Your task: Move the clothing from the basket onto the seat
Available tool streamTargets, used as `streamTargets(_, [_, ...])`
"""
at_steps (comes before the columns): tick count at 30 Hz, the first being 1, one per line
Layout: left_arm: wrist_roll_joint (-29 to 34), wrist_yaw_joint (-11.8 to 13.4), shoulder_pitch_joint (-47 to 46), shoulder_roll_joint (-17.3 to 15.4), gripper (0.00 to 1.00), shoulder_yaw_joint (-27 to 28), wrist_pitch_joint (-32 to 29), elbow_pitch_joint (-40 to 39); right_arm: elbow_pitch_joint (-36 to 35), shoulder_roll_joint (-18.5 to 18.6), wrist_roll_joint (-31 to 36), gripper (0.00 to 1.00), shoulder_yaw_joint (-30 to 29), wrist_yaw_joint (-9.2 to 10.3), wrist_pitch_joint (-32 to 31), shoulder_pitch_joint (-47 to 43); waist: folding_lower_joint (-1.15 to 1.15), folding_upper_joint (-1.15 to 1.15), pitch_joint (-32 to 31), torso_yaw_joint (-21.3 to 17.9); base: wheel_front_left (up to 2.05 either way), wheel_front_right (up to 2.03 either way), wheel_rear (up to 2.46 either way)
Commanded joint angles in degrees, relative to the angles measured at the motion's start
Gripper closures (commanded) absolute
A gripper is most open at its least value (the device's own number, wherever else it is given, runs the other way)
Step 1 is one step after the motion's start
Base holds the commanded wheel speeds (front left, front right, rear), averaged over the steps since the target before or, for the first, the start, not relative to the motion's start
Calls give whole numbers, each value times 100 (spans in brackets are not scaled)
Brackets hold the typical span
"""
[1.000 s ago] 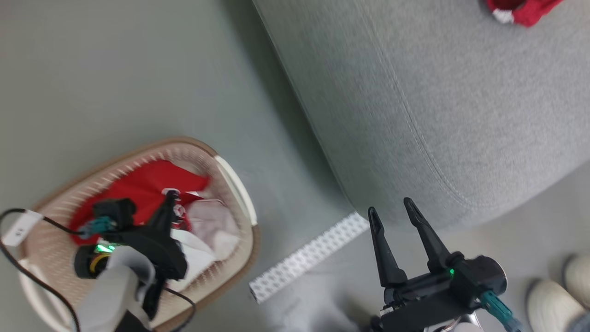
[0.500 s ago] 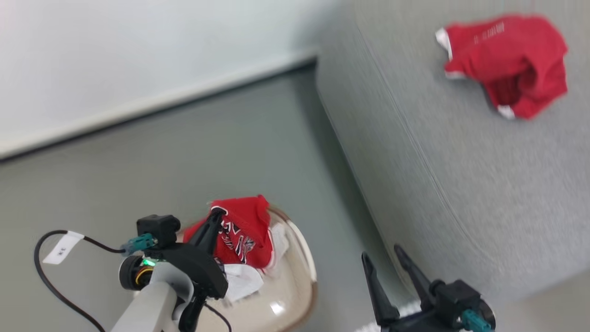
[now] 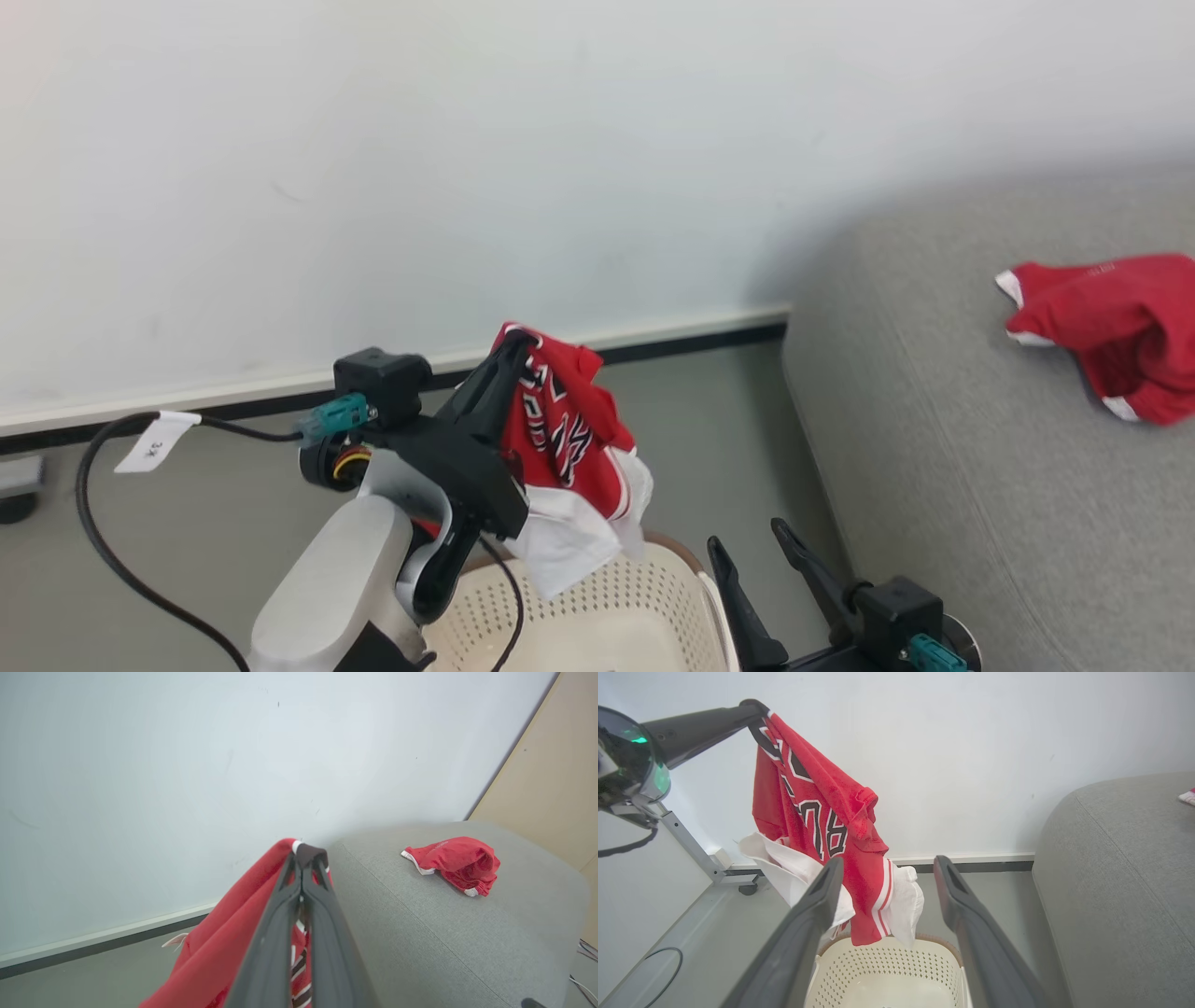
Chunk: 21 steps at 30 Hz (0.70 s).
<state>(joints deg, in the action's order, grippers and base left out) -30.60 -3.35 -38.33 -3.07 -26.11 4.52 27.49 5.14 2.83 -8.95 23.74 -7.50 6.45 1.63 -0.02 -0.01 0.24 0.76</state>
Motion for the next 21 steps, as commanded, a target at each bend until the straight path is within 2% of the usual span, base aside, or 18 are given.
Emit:
streamTargets(1, [-41, 19, -40, 7, 100, -2, -5, -46, 20, 9, -15, 0, 29, 2, -15, -12, 2, 1, -526, 522, 0, 0, 0])
streamTargets(13, [-174, 232, 80, 16, 100, -284, -238, -757, 143, 8, -59, 0, 328, 2, -169, 239, 2, 1, -653, 603, 0, 0, 0])
streamTargets(21, [-301, 168, 179, 20, 100, -611, -471, -1005, 492, 8, -116, 0, 506, 2, -516, 657, 2, 1, -662, 684, 0, 0, 0])
